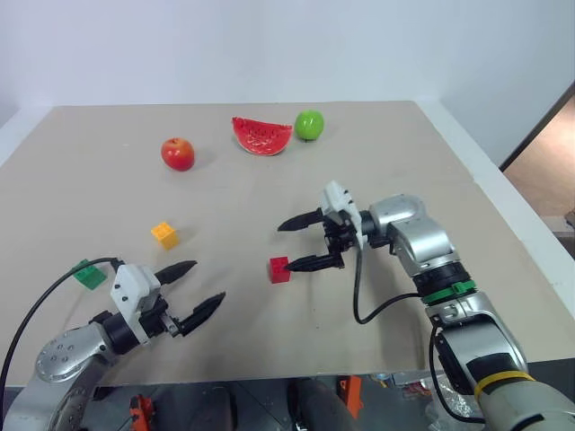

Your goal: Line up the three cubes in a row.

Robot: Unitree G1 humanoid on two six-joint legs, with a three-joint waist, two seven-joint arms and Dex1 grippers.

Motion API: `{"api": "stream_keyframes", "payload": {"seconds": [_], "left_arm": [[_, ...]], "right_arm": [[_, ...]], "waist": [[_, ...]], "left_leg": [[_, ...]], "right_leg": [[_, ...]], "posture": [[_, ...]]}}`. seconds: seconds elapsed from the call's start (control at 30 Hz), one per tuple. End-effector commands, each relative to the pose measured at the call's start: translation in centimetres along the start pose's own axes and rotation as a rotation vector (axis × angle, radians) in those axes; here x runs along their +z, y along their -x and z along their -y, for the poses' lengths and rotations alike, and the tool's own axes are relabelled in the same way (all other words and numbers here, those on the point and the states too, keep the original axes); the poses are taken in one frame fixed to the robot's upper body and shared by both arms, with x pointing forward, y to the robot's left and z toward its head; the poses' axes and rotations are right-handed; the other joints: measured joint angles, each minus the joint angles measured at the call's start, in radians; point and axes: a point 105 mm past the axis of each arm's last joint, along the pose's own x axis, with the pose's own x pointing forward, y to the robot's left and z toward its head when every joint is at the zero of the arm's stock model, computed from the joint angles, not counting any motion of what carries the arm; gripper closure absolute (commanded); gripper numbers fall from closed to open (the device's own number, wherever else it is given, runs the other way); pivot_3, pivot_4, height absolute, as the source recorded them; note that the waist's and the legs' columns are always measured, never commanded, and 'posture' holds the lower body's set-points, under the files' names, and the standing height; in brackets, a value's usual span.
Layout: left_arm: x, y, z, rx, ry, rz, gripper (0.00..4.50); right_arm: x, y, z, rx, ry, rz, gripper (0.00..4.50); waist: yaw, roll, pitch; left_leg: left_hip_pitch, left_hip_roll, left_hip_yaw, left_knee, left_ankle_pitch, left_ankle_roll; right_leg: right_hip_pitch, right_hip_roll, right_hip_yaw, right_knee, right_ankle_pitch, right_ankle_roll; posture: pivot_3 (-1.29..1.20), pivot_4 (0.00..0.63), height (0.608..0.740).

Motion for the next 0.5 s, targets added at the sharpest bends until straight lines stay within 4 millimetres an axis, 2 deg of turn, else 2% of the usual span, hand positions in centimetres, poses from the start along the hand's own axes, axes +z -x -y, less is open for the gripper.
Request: {"api": "stream_keyframes", "payload": {"seconds": [0.03,0.13,0.27,0.33,0.4,0.5], "left_arm": [[1.7,0.6,-0.9,0.169,-0.060,0.066,0.00],[1.9,1.0,-1.4,0.271,-0.054,0.083,0.00],[2.4,2.7,-4.2,0.603,-0.040,0.130,0.00],[3.4,4.6,-5.2,0.797,-0.144,0.150,0.00],[4.3,5.8,-5.5,0.941,-0.149,0.183,0.00],[4.1,7.0,-5.8,1.093,-0.107,0.178,0.00]], "right_arm": [[3.6,0.3,-1.5,0.001,0.011,0.122,0.03],[4.2,0.2,-2.4,0.003,0.007,0.138,0.03],[4.1,0.1,-3.2,0.000,0.014,0.143,0.03],[4.0,0.1,-3.3,-0.008,0.017,0.145,0.03],[3.9,0.3,-3.3,-0.019,0.019,0.149,0.03],[3.9,0.3,-3.0,-0.041,0.022,0.162,0.03]], "waist": [[0.000,0.000,0.000],[0.000,0.000,0.000],[0.000,0.000,0.000],[-0.001,0.000,0.000],[-0.001,-0.001,0.000],[0.000,-0.001,0.000]], "left_leg": [[0.000,0.000,0.000,0.000,0.000,0.000],[0.000,0.000,-0.001,0.000,0.000,0.000],[0.000,0.000,-0.001,0.001,0.000,0.000],[0.001,0.000,-0.001,0.001,0.000,0.000],[0.001,0.000,0.001,0.001,0.000,0.000],[0.000,-0.001,0.000,0.001,0.000,0.000]], "right_leg": [[0.000,0.000,0.000,0.000,0.000,0.000],[0.000,0.000,0.001,0.000,0.000,0.000],[0.001,0.000,0.001,0.000,0.001,0.001],[0.001,0.001,0.001,0.000,0.001,0.001],[0.001,0.001,0.001,0.000,0.001,0.001],[0.001,0.000,0.002,0.000,0.001,0.002]], "posture": [[0.00,0.150,0.740],[0.00,0.150,0.740],[0.00,0.150,0.740],[0.00,0.150,0.740],[0.00,0.150,0.740],[0.00,0.150,0.740]]}}
